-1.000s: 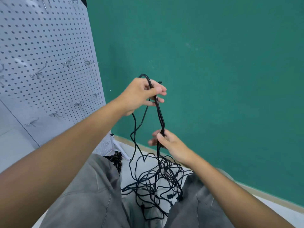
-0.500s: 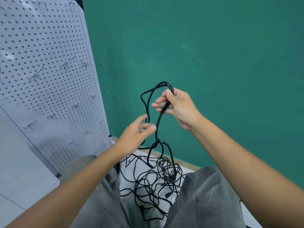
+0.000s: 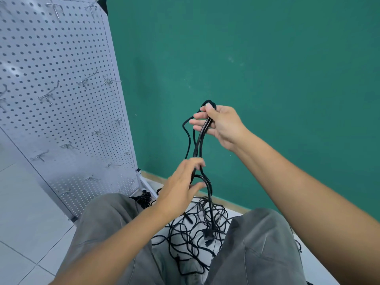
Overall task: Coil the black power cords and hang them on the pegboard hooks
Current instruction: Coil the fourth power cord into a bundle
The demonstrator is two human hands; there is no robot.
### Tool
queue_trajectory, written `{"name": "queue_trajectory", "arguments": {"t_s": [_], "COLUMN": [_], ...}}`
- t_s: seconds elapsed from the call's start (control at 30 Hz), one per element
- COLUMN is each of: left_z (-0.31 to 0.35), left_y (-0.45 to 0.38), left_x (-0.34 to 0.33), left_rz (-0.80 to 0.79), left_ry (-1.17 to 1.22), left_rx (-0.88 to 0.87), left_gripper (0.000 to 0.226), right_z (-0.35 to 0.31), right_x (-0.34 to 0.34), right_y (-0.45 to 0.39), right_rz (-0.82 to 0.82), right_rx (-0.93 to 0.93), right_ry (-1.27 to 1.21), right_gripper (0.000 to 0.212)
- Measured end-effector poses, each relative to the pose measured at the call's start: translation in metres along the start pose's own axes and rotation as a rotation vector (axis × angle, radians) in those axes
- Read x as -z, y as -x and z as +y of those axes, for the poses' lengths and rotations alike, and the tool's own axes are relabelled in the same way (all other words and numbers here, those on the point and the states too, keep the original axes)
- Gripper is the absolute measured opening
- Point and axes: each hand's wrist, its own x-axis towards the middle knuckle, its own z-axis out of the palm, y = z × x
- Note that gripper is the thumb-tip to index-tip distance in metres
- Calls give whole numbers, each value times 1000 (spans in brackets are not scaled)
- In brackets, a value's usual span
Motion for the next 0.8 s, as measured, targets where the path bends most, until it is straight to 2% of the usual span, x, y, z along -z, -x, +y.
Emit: {"name": "queue_trajectory", "arguments": {"t_s": [0.1, 0.2, 0.3, 0.37, 0.47, 0.57, 0.63, 0.7, 0.8], "left_z": [-4, -4, 1, 8, 26, 45, 54, 62, 74], "left_y": [-2, -5, -16, -28, -48, -68, -78, -83, -86], "left_x": [-1, 9, 31, 49, 74, 92, 103, 112, 122], "left_rz": [-49, -88, -55, -23, -20, 7, 71, 105, 115], "left_ry": [15, 20, -137, -221, -286, -272, -270, -276, -292], "left_rx": [-74, -72, -119, -140, -102, -9, 37, 78, 87], "left_gripper": [22, 18, 19, 19, 15, 19, 30, 29, 27], "right_z": [7, 14, 22, 25, 24, 9, 0, -7, -15], "right_x": [9, 24, 44, 55, 57, 51, 46, 40, 33], "right_y": [-4, -8, -11, -7, 11, 40, 63, 87, 113], "right_rz": [15, 12, 14, -2, -63, -178, -315, -412, -435], "right_rx": [-59, -107, -196, -256, -204, -162, -212, -244, -195], "right_ry": [-64, -12, 157, 381, 568, 450, 328, 316, 263], "right_gripper": [24, 30, 40, 50, 55, 53, 60, 68, 63]}}
